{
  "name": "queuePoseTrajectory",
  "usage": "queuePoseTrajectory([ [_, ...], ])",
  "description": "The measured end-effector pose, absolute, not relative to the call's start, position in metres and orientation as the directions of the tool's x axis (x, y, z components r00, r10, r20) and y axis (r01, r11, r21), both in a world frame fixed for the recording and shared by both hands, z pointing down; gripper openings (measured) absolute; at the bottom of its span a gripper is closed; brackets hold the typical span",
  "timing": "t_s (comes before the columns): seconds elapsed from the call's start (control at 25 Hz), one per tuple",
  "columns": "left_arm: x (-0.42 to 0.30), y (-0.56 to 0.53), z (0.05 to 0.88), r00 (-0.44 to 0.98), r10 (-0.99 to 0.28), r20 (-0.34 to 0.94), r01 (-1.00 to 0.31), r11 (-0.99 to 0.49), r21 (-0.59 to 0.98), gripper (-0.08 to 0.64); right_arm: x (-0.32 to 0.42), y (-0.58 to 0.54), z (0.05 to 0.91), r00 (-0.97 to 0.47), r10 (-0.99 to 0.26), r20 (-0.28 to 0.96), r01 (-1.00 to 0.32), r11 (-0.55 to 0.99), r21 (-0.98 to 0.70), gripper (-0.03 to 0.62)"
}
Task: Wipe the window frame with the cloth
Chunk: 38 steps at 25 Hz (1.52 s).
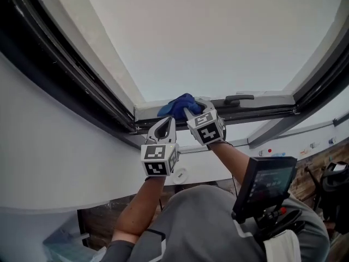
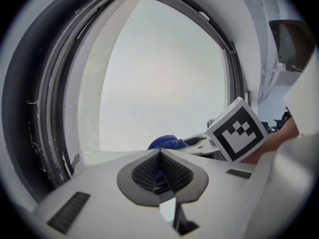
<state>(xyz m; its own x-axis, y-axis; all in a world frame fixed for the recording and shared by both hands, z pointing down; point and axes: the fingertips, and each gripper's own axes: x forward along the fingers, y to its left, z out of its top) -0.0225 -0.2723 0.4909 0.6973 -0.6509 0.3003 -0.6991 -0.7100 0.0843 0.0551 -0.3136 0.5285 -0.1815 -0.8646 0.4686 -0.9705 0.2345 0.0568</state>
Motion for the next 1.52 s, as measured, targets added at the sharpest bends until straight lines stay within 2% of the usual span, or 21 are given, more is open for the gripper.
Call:
queuePoseTrajectory([
  [0.36,0.026,-0.262,0.494,0.751,-0.583,0.308,-0.637,-0.764,0.106,0.009,0.106,-0.286,0.525,-0.097,-0.878,0.468,-0.982,0.160,0.096,0.132],
  [0.88,0.039,-0.253,0.491,0.760,-0.575,0.304,-0.625,-0.774,0.099,0.009,0.134,-0.270,0.530,-0.046,-0.867,0.496,-0.989,0.110,0.100,0.132],
  [1.2,0.005,-0.249,0.467,0.747,-0.612,0.259,-0.650,-0.754,0.094,0.009,0.100,-0.253,0.484,-0.150,-0.921,0.361,-0.988,0.150,-0.027,0.132],
  [1.36,-0.017,-0.243,0.458,0.764,-0.603,0.232,-0.636,-0.764,0.108,0.009,0.085,-0.235,0.464,-0.111,-0.939,0.325,-0.994,0.101,-0.046,0.132],
  [1.52,0.014,-0.241,0.464,0.818,-0.532,0.218,-0.567,-0.811,0.145,0.009,0.110,-0.223,0.466,-0.030,-0.948,0.316,-0.998,0.009,-0.066,0.132],
])
